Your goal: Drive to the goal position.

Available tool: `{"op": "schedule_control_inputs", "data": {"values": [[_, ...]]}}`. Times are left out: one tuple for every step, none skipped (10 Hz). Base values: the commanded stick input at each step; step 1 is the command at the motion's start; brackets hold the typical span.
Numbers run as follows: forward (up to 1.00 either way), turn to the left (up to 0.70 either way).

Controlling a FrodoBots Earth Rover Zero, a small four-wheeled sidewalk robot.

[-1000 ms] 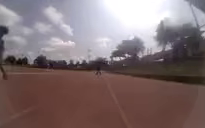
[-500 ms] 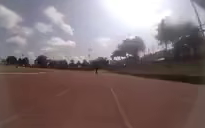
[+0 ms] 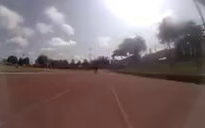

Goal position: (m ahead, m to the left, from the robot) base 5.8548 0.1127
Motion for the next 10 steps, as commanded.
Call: {"op": "schedule_control_inputs", "data": {"values": [[0.70, 0.00], [0.70, 0.00], [0.70, 0.00], [0.70, 0.00], [0.70, 0.00], [0.70, 0.00], [0.70, 0.00], [0.70, 0.00], [0.70, 0.00], [0.70, 0.00]]}}
